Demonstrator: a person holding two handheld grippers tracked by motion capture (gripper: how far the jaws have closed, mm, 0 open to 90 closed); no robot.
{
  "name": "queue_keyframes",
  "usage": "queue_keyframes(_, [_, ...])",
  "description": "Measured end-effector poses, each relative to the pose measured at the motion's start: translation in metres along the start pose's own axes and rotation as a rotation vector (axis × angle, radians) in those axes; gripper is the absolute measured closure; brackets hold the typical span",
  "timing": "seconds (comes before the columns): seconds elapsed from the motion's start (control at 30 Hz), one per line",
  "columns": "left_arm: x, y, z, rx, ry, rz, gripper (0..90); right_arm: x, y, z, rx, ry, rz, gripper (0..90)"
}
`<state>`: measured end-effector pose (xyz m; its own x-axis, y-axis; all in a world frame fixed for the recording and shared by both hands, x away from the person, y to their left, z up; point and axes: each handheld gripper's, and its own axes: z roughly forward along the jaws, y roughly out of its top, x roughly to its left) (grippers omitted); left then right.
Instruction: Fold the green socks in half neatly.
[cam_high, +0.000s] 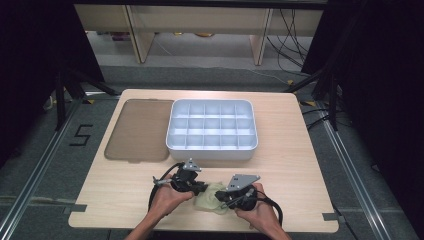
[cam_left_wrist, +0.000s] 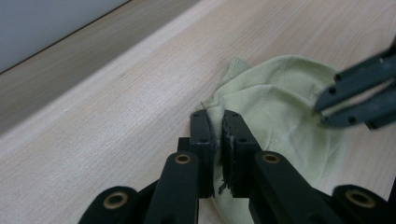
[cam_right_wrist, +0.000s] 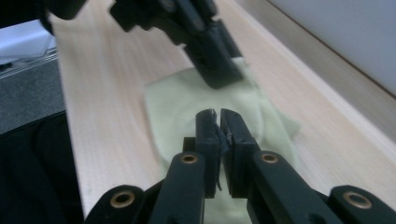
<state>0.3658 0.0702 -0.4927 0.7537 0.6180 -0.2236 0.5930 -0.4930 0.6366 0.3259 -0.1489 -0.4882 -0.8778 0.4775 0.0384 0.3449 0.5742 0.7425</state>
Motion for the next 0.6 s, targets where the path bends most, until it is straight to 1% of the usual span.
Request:
queue_keyframes(0.03, [0.000,0.000,0.000,0.000,0.000,0.000,83.4,0.000,0.000,0.000,0.000,0.000,0.000,86.4])
queue_keyframes(0.07, [0.002,0.001,-0.002,0.030,-0.002,0.044,83.4,-0.003,0.000,0.001,-0.002,-0.016,0.013,86.4])
queue_keyframes(0.1, [0.002,0.001,-0.002,0.030,-0.002,0.044,83.4,-0.003,0.000,0.001,-0.002,-0.016,0.013,86.4])
queue_keyframes(0.13, [-0.001,0.001,-0.001,0.005,0.002,0.013,83.4,-0.006,0.001,0.003,-0.007,-0.019,0.029,86.3])
queue_keyframes(0.2, [-0.001,0.001,-0.001,0.007,0.001,0.014,83.3,-0.008,0.001,0.005,-0.007,-0.020,0.020,86.3])
queue_keyframes(0.23, [-0.001,0.001,-0.001,0.006,0.001,0.012,83.1,-0.008,0.001,0.005,-0.007,-0.020,0.027,86.2])
queue_keyframes(0.3, [0.000,0.001,-0.001,0.005,0.002,0.011,82.6,-0.007,0.001,0.005,0.002,-0.014,0.024,86.2])
queue_keyframes(0.33, [0.001,0.001,-0.001,0.011,0.001,0.010,82.1,-0.006,0.000,0.006,0.012,0.000,0.010,86.1])
queue_keyframes(0.37, [0.000,0.000,0.000,0.003,-0.001,-0.001,81.5,-0.005,0.000,0.007,0.022,-0.004,0.015,86.1])
queue_keyframes(0.4, [0.004,0.000,-0.002,0.039,-0.002,0.040,81.4,-0.004,-0.001,0.009,0.034,-0.003,0.013,86.1])
queue_keyframes(0.43, [0.004,0.000,-0.002,0.039,-0.002,0.040,80.9,-0.004,-0.001,0.009,0.034,-0.003,0.013,86.1])
queue_keyframes(0.47, [0.000,-0.002,0.001,0.004,-0.004,-0.033,80.5,-0.003,-0.004,0.014,0.059,-0.010,0.004,86.1])
queue_keyframes(0.57, [0.001,-0.002,0.001,0.013,-0.001,-0.026,80.6,-0.003,-0.007,0.019,0.060,-0.004,0.000,86.3])
queue_keyframes(0.6, [0.000,-0.002,0.002,0.002,-0.001,-0.035,81.2,-0.002,-0.007,0.019,0.059,-0.004,0.001,86.3])
